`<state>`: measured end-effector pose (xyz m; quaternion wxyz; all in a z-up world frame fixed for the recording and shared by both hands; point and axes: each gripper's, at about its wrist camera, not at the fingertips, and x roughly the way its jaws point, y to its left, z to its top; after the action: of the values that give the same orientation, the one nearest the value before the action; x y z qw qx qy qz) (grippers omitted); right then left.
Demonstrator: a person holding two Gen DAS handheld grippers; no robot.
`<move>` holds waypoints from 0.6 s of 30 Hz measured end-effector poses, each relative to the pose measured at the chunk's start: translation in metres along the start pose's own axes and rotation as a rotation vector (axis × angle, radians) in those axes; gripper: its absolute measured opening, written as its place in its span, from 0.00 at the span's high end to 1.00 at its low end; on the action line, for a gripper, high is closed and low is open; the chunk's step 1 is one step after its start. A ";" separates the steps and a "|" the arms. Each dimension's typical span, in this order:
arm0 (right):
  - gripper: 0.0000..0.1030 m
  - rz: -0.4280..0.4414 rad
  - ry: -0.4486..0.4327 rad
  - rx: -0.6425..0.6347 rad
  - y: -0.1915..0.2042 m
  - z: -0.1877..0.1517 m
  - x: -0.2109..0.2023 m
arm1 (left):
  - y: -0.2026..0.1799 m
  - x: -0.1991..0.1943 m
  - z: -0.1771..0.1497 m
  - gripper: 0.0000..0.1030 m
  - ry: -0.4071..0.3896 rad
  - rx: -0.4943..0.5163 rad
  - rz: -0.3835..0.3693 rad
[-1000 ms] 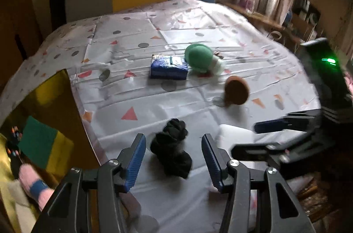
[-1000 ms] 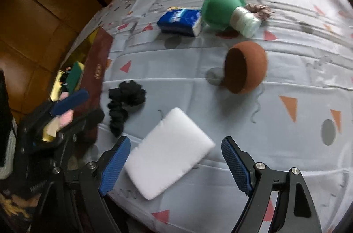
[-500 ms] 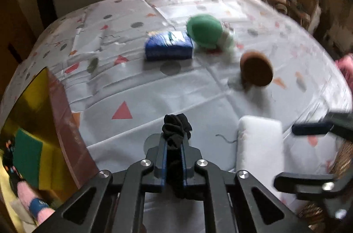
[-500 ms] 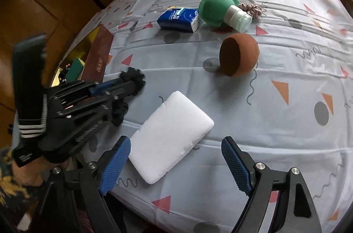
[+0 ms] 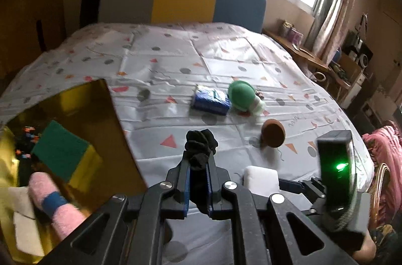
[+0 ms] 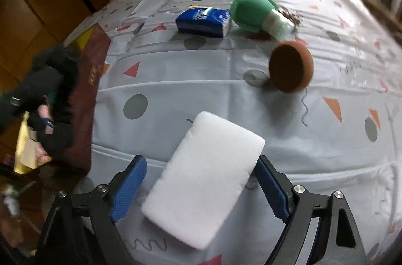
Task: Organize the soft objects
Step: 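Grasp the black scrunchie with left tool while right grasps the white sponge, then drop the black scrunchie into the tray with the left tool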
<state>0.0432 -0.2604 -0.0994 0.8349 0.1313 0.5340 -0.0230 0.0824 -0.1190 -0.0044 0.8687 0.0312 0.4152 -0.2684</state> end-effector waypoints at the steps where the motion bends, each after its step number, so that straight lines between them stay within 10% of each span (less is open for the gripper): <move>1: 0.35 -0.029 -0.008 -0.034 0.005 0.000 0.001 | 0.002 -0.006 -0.001 0.92 -0.013 -0.006 0.009; 14: 0.44 -0.088 0.022 -0.440 0.020 0.035 0.012 | 0.038 -0.051 -0.005 0.91 -0.090 -0.063 0.143; 18: 0.43 0.011 0.025 -0.389 -0.002 0.036 0.019 | 0.052 -0.055 -0.007 0.91 -0.088 -0.091 0.177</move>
<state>0.0828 -0.2696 -0.1029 0.8379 -0.0293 0.5381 0.0867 0.0745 -0.0484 0.0232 0.9069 0.0165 0.3839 -0.1728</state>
